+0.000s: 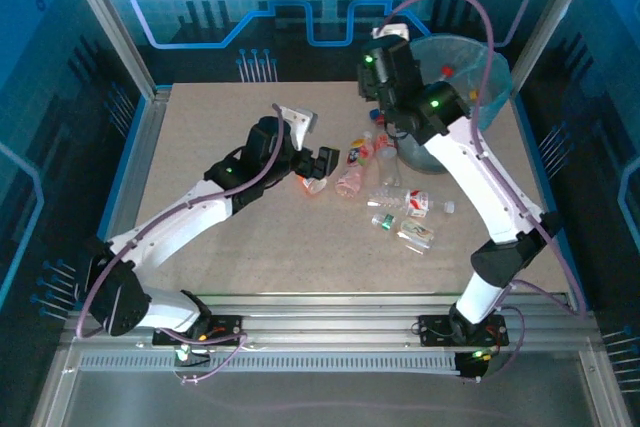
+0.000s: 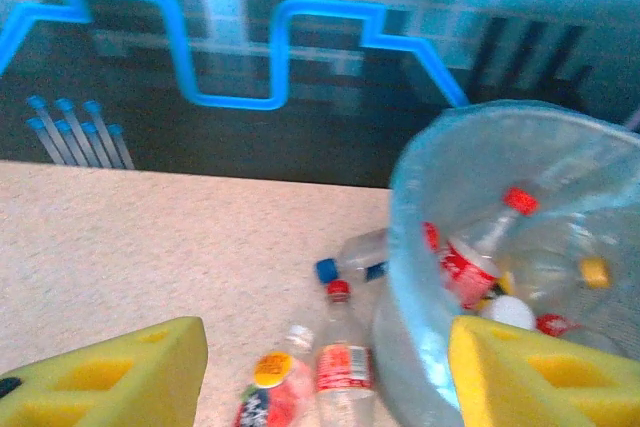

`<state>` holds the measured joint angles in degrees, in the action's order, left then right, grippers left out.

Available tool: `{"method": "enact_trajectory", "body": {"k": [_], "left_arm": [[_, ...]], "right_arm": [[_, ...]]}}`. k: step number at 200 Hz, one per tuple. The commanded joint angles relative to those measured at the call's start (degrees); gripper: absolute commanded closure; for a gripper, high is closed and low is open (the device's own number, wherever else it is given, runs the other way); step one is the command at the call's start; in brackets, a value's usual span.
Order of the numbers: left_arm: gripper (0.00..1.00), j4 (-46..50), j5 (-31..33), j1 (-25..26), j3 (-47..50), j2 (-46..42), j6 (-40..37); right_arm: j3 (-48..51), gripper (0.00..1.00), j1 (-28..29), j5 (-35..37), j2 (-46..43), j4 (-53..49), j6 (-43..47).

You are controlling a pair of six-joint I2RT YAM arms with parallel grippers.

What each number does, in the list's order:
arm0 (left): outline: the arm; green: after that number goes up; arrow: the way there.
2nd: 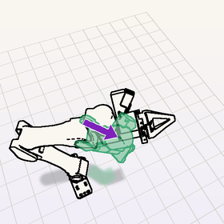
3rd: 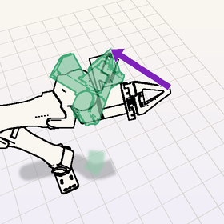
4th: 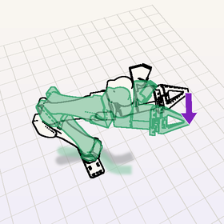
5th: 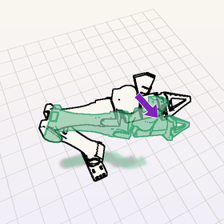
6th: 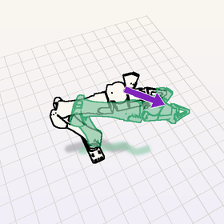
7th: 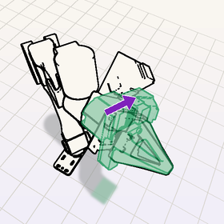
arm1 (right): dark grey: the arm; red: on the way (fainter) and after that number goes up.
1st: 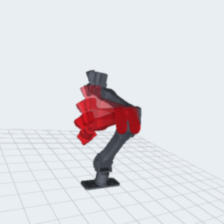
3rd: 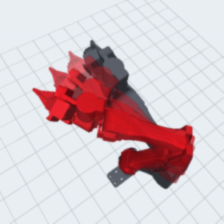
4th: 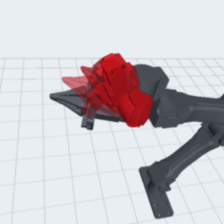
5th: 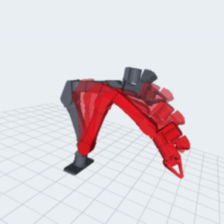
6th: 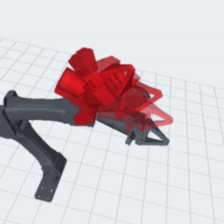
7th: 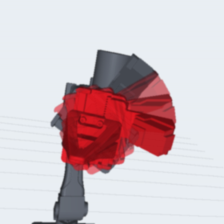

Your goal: Put the plastic bottles in the bin

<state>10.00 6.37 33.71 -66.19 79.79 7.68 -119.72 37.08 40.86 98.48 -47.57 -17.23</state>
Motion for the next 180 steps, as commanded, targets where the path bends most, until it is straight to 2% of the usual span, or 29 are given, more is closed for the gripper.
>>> {"method": "enact_trajectory", "body": {"k": [1, 45, 81, 141, 180], "left_arm": [[0.01, 4.29, -0.46, -3.32, -3.42, 2.91, 6.22], [0.03, 13.58, -3.12, -9.69, -9.23, 13.83, 21.38], [0.03, 18.96, -3.14, -9.66, -13.67, 23.25, 32.25], [0.05, 18.12, -5.20, -7.48, -12.95, 31.25, 37.35], [0.09, 17.78, -6.72, -6.87, -14.97, 34.90, 39.17]], "right_arm": [[-1.44, 0.34, 2.12, -3.55, 5.48, -0.58, 1.56], [-3.75, 0.34, 3.84, -9.40, 10.87, -3.74, -0.08], [1.24, 0.34, 3.45, -9.23, 8.01, -2.35, 0.08], [17.49, 0.33, -1.02, -13.08, -3.51, 5.04, -1.39], [22.67, 0.33, -4.35, -15.95, -7.08, 6.69, -1.12]]}}
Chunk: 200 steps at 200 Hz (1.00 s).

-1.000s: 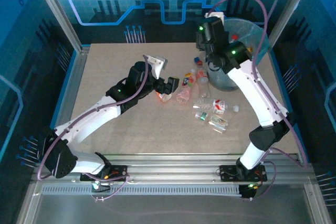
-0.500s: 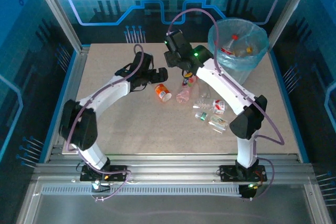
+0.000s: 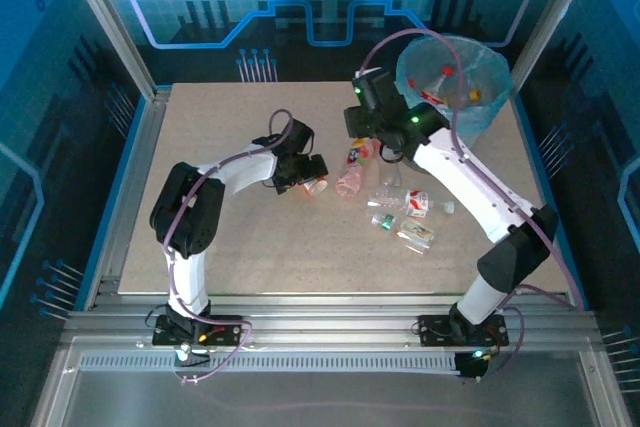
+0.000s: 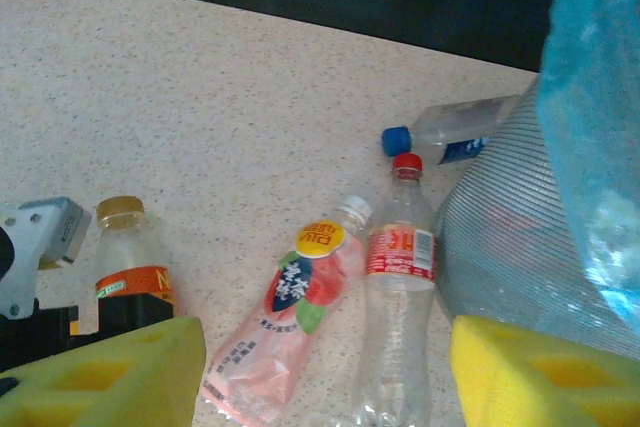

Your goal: Put the plastic bottles in the bin

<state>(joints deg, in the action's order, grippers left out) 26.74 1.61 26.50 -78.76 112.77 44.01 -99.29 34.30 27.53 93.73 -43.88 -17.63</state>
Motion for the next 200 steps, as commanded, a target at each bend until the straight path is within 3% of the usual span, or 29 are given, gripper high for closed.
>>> {"method": "enact_trajectory", "body": {"k": [1, 20, 68, 120, 163, 200], "left_arm": [[0.09, 1.03, -1.96, 0.37, -2.43, 1.92, 2.88], [0.14, 1.26, -1.62, 0.36, -2.54, 2.54, 3.20], [0.38, -1.41, -1.74, 0.43, 0.76, -0.38, 1.80], [0.41, -1.22, 0.59, 0.48, 1.57, -7.00, -7.00], [0.42, -11.44, 6.16, 0.83, 6.76, -21.16, -25.20], [0.42, -25.57, 3.03, 0.92, 16.99, -34.30, -40.61]], "right_arm": [[2.38, 0.33, -1.63, -2.73, -2.42, 3.05, -0.69], [5.10, 0.34, -2.80, -4.29, -4.39, 4.31, -0.74], [8.62, 0.33, -3.98, -6.63, -7.31, 5.52, -0.75], [8.41, 0.33, -3.64, -9.02, -8.19, 4.31, -0.96], [8.32, 0.33, -3.10, -13.35, -11.13, 5.46, -0.22], [11.12, 0.33, -3.28, -23.58, -17.28, 13.32, 0.18]]}}
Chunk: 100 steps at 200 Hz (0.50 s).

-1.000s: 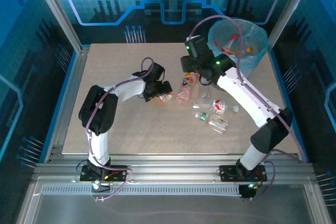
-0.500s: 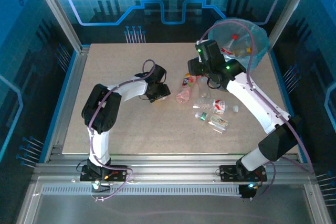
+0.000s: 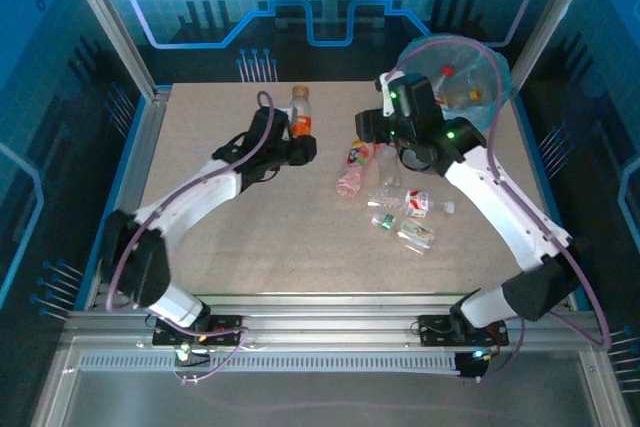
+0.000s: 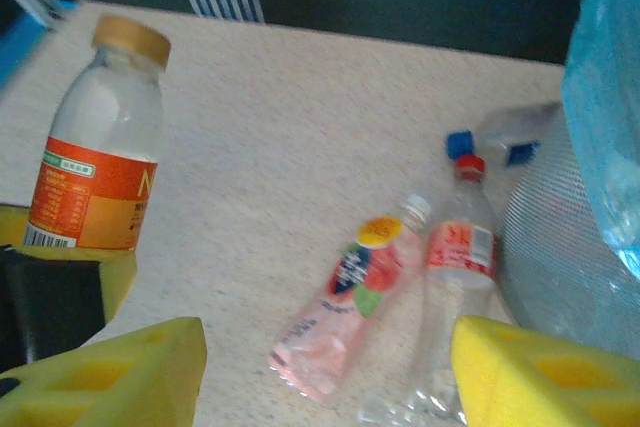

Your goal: Put the plastic bottles in the bin

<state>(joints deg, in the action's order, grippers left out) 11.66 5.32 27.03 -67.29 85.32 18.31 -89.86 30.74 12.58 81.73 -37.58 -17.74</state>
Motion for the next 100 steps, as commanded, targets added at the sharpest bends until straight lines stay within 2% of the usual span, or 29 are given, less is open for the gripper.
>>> {"method": "enact_trajectory", "body": {"k": [1, 18, 41, 65, 100], "left_arm": [[0.41, -10.64, -0.76, 0.39, 5.81, -7.19, -15.20], [0.41, -15.91, -2.13, 0.31, 11.34, -12.36, -17.66], [0.41, -20.72, -7.24, 0.56, 16.83, -18.03, -19.65], [0.41, -25.31, -9.11, 2.56, 20.52, -22.40, -22.52], [0.41, -26.27, -11.22, 5.12, 21.84, -25.10, -25.18]], "right_arm": [[1.79, 0.33, 0.29, -8.98, -5.45, 7.32, 0.31], [4.02, 0.33, 0.28, -14.08, -7.69, 11.43, 1.05], [5.65, 0.33, 0.28, -19.70, -8.67, 14.74, 1.64], [4.98, 0.33, 0.69, -25.67, -7.89, 16.18, 1.84], [3.40, 0.33, 3.37, -27.11, -6.82, 17.54, 2.70]]}}
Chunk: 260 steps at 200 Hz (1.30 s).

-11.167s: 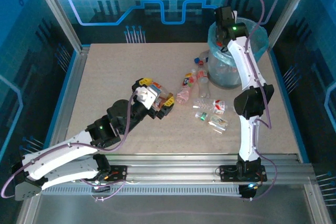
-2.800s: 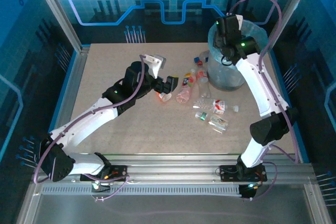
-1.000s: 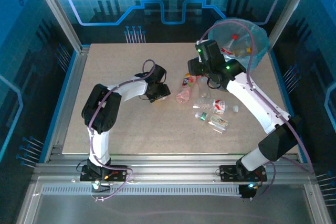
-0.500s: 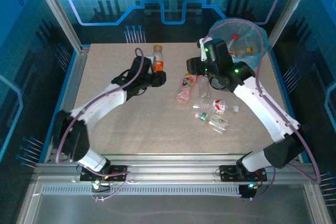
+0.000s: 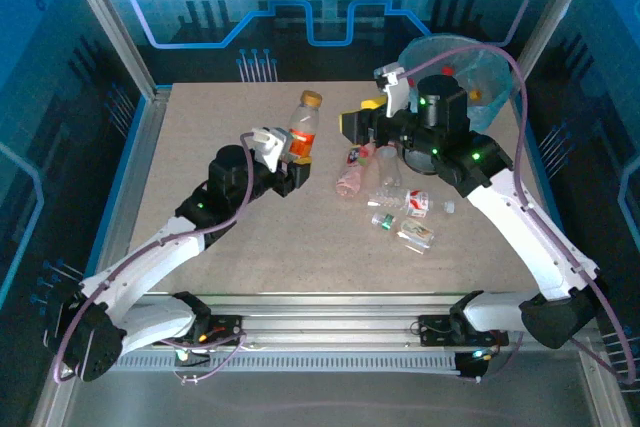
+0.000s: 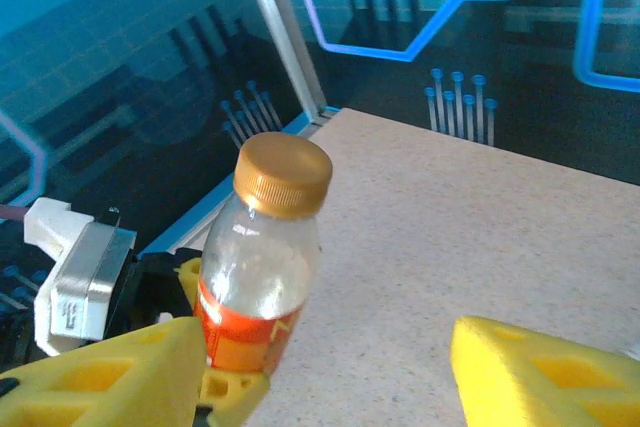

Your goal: Put the plastic bottles in the bin

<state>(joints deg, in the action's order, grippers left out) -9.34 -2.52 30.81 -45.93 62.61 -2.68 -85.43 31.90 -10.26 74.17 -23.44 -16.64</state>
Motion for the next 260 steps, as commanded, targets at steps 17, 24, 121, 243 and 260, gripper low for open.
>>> {"method": "enact_trajectory", "body": {"k": [17, 24, 121, 243, 260], "left_arm": [[0.41, -4.98, -3.31, 2.10, 0.48, -2.75, -5.12], [0.41, -4.98, -3.31, 2.08, 0.54, -2.76, -5.06], [0.42, -5.53, -7.19, 2.92, 1.50, -3.80, -7.34], [0.22, -5.16, -3.53, 3.29, 1.53, -3.37, -8.62], [0.08, -6.37, -1.38, 3.31, 2.12, -3.52, -8.39]], "right_arm": [[-2.04, 0.33, 3.33, -3.53, 1.50, 3.11, 2.71], [-2.40, 0.33, 3.57, -3.28, 1.86, 2.92, 2.92], [-4.85, 0.35, 4.64, -7.79, 6.31, 4.23, -0.75], [-6.08, 0.76, 4.14, 2.74, 6.04, -1.58, -0.36], [-6.47, 0.79, 3.54, 6.69, 5.66, -2.30, -0.17]]}}
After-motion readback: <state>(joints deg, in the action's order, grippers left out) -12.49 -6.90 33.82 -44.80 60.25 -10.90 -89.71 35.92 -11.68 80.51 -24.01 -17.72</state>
